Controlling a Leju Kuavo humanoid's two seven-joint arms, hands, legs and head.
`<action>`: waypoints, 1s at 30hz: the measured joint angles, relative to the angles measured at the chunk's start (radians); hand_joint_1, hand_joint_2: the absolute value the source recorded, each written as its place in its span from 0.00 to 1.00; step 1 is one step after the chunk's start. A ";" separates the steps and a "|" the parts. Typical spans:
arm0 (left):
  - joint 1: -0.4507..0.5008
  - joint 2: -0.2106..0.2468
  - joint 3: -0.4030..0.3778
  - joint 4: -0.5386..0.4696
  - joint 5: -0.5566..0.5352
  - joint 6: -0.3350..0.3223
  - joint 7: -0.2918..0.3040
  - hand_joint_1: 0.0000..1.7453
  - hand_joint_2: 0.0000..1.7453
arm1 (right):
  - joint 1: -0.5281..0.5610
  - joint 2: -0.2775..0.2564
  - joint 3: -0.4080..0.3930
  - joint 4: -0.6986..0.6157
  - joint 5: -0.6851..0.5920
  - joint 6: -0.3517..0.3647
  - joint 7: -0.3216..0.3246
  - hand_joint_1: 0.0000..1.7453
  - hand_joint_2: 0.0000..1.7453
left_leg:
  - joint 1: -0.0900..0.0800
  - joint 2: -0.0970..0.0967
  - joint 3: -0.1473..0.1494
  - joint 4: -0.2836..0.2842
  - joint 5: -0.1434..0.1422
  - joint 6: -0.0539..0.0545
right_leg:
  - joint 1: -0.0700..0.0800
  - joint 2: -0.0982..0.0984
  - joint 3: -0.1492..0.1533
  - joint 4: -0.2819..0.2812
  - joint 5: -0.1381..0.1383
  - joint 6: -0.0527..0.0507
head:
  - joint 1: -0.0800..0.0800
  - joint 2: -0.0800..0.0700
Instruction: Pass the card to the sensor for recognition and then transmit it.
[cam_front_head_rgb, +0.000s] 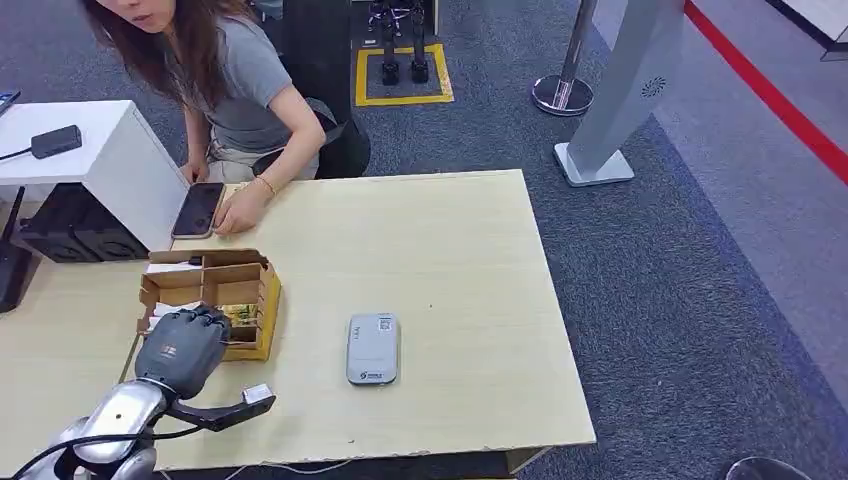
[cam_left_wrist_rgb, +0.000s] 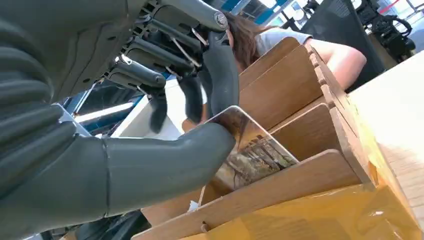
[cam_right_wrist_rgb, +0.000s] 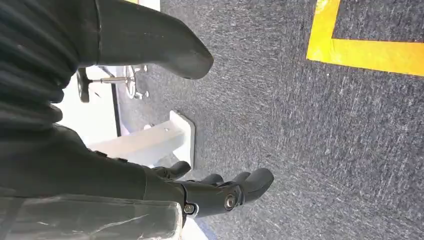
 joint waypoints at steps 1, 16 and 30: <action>0.000 0.000 0.000 0.000 0.000 -0.001 0.000 0.84 1.00 | 0.000 0.000 -0.001 0.000 0.000 0.000 0.000 0.00 1.00 | 0.000 0.000 0.000 0.000 0.000 0.000 | 0.000 0.000 0.000 0.000 0.000 0.000 | 0.000 0.000; -0.014 0.000 0.000 0.016 0.009 -0.014 0.000 0.98 1.00 | 0.000 0.000 -0.011 0.000 0.015 -0.002 0.000 0.00 1.00 | 0.000 0.000 0.000 0.000 0.000 0.000 | 0.000 0.000 0.000 0.000 0.000 0.000 | 0.000 0.000; -0.080 -0.005 -0.002 0.018 0.049 -0.016 -0.024 0.99 1.00 | -0.001 0.000 -0.013 0.000 0.018 0.000 -0.008 0.00 1.00 | 0.000 0.000 0.000 0.000 0.000 0.000 | 0.000 0.000 0.000 0.000 0.000 0.000 | 0.000 0.000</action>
